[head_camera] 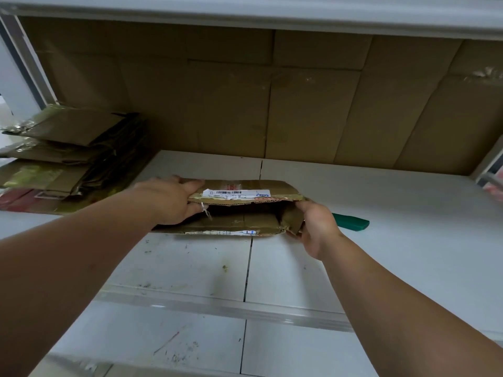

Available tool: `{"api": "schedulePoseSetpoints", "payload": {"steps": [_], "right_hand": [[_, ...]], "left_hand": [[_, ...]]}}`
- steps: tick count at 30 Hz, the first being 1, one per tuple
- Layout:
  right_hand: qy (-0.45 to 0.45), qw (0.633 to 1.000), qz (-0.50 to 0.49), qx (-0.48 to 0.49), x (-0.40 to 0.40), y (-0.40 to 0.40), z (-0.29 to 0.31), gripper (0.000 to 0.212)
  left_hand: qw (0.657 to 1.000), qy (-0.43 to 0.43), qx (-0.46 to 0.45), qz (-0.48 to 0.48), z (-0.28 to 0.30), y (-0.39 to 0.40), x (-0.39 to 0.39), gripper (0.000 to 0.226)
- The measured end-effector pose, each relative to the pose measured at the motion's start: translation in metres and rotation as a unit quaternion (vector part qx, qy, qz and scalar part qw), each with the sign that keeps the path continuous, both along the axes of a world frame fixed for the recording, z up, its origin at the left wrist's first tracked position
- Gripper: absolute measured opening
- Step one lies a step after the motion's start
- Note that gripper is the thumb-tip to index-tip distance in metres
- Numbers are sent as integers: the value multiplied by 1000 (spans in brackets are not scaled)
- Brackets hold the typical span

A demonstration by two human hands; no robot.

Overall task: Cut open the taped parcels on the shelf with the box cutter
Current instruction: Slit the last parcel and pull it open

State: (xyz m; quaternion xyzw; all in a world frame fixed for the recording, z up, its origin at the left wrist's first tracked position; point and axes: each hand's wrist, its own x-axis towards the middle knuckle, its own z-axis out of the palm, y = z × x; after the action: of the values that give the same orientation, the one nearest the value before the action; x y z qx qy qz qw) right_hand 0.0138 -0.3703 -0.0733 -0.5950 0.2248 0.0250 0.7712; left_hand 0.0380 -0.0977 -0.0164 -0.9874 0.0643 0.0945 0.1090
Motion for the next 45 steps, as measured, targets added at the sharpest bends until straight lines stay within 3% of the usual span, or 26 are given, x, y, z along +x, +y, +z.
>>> {"api": "schedulePoseSetpoints", "payload": {"steps": [2, 8, 13, 15, 17, 20, 23, 26, 28, 30, 33, 37, 42, 45], "right_hand": [[5, 1000, -1, 26, -6, -4, 1, 11], [-4, 976, 89, 201, -17, -21, 7, 38], [-9, 968, 137, 212, -15, -29, 13, 71], [-2, 947, 176, 269, -13, -35, 15, 87], [16, 946, 199, 255, -11, -38, 15, 96], [37, 968, 190, 159, -9, -33, 13, 77], [20, 986, 128, 101, -8, -25, 7, 51], [-42, 991, 61, 110, -6, -18, -2, 56], [-84, 987, 16, 139, -6, -13, -6, 63], [-109, 978, -5, 176, -8, -6, -6, 72], [-119, 970, 9, 214, -13, 8, -9, 75], [-79, 978, 124, 149, -22, 19, -8, 68], [-19, 979, 202, -28, -25, 10, -7, 38], [-36, 970, 235, -51, -29, 5, -11, 36]], "left_hand": [[999, -13, -29, -11, -5, -3, 0, 62], [990, -98, -98, -30, -13, 5, -5, 51], [977, -159, -136, -34, -23, 9, -12, 55], [974, -165, -150, -51, -27, 14, -14, 60], [976, -151, -143, -72, -30, 18, -15, 68], [982, -104, -112, -109, -36, 23, -9, 76], [991, -65, -23, -117, -41, 27, -4, 84], [994, -97, 7, -47, -38, 22, -4, 94], [985, -163, -36, 35, -33, 16, -5, 82], [955, -181, -183, 148, -24, 11, -3, 60], [841, -19, -452, 296, -13, -6, -4, 53], [757, 136, -571, 287, -16, -29, -11, 45], [665, 79, -682, 293, -15, -38, -8, 31], [653, 91, -683, 315, -9, -31, -7, 25]]}}
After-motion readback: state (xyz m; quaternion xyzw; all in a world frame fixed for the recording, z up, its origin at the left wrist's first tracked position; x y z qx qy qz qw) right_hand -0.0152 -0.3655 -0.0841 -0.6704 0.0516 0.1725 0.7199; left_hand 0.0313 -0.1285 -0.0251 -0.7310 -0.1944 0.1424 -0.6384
